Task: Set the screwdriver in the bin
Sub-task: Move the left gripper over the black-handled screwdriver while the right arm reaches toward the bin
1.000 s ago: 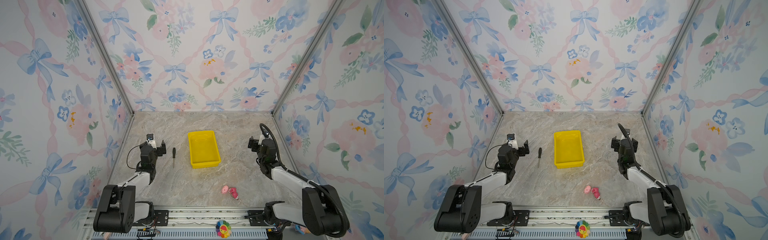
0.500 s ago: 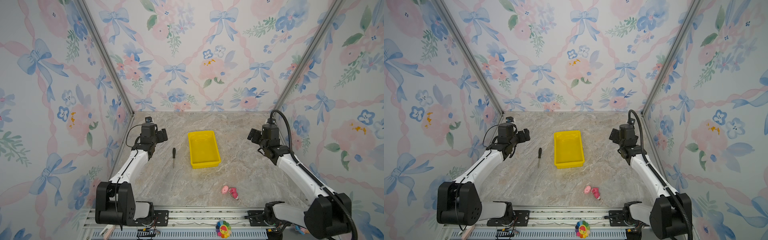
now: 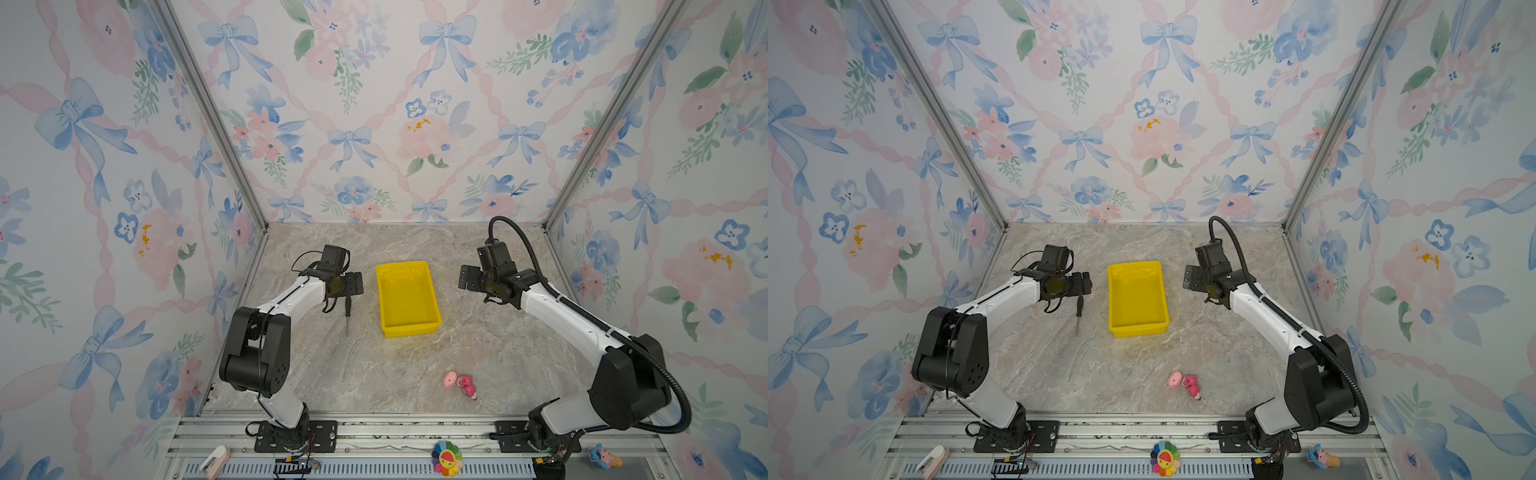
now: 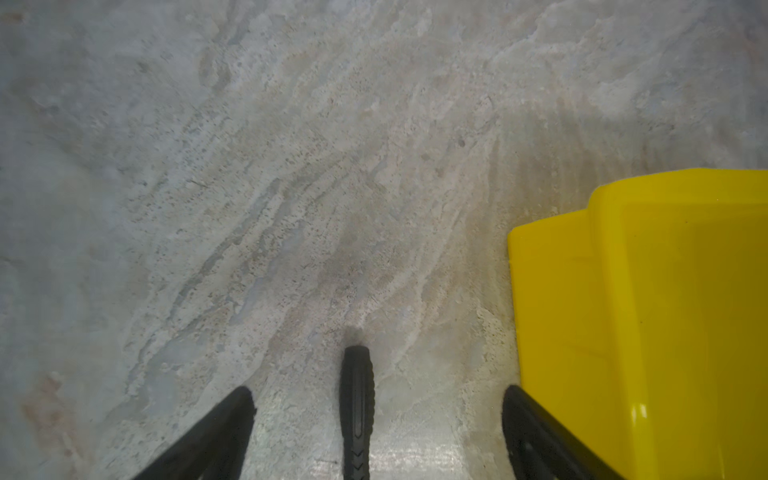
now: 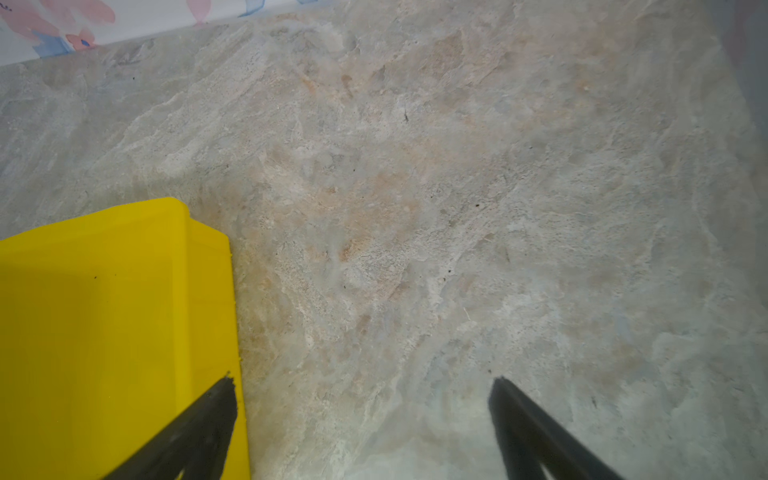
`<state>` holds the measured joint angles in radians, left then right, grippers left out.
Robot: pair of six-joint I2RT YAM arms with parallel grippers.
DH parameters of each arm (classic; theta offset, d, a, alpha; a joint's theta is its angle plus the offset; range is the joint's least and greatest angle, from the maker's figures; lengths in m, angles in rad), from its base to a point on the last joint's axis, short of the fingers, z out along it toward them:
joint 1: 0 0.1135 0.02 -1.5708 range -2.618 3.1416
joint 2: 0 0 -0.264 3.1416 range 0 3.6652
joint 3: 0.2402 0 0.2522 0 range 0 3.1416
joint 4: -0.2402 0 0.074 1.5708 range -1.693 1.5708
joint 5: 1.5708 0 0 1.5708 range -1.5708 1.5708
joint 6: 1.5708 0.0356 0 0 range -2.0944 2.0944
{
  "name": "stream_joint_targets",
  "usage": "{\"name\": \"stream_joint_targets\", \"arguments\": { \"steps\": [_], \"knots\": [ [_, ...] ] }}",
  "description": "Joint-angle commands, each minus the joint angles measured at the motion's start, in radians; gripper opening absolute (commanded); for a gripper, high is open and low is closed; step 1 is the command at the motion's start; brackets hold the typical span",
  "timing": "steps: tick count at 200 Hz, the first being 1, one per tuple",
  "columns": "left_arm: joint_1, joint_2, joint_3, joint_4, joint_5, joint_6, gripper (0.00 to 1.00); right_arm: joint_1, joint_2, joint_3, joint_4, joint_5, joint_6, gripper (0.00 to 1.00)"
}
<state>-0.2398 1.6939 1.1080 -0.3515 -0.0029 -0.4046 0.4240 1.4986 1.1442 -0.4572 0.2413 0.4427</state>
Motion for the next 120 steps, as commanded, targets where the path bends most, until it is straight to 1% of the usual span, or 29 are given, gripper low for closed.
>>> {"name": "stream_joint_targets", "arguments": {
  "steps": [1, 24, 50, 75, 120],
  "knots": [
    [-0.012, 0.056, 0.042, -0.058, 0.001, -0.024, 0.88, 0.037, 0.026, 0.05, -0.037, -0.003, 0.019, 0.97],
    [-0.026, 0.096, 0.062, -0.077, -0.03, -0.016, 0.82, 0.069, 0.058, 0.083, -0.051, 0.012, 0.012, 0.97],
    [-0.045, 0.131, 0.066, -0.091, -0.062, -0.01, 0.78, 0.092, 0.086, 0.108, -0.052, 0.011, 0.005, 0.97],
    [-0.065, 0.154, 0.063, -0.095, -0.091, -0.01, 0.75, 0.104, 0.102, 0.122, -0.046, 0.006, 0.003, 0.97],
    [-0.081, 0.187, 0.056, -0.095, -0.117, -0.022, 0.63, 0.115, 0.111, 0.135, -0.041, 0.001, -0.001, 0.97]
  ]
}}
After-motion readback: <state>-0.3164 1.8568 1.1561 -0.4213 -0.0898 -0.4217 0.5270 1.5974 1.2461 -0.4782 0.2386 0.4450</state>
